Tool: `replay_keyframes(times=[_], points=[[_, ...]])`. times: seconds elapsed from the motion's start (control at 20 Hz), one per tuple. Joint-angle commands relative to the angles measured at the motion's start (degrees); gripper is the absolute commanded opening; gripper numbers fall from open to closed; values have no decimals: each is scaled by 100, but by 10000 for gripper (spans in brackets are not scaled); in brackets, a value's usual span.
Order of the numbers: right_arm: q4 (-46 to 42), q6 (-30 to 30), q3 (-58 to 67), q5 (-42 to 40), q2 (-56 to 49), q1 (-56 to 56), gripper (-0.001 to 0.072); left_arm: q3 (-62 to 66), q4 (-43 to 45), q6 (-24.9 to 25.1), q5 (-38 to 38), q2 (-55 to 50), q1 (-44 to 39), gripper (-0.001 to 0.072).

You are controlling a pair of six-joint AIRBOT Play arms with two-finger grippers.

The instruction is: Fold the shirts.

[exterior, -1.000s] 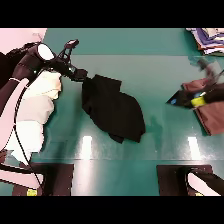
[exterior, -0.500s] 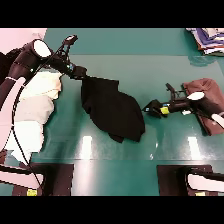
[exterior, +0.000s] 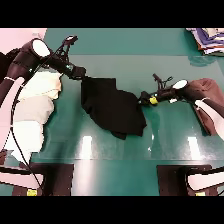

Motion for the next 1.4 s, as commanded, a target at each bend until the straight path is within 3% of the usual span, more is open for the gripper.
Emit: replay_keyframes(times=[0.0, 0.4, 0.7, 0.9, 1.05, 1.35], points=[[-833, 166, 651, 114, 553, -162, 17, 177, 350, -111, 205, 468, 2, 21], [-1834, 249, 2662, 627, 3064, -721, 17, 2024, 507, -109, 385, 2651, 2, 22], [-2236, 555, 3289, 1010, 4092, -713, 16, 2435, 201, -234, 407, 3458, 2, 22], [-2232, 1064, 2439, 1676, 4175, -490, 17, 1976, 203, -433, -439, 3161, 2, 22], [-2240, 1150, 1357, 1692, 3842, -153, 17, 931, 240, -409, -841, 2835, 2, 22], [-2229, 1123, 444, 590, 2691, 192, 17, -883, 835, -411, -289, 2122, 2, 22]])
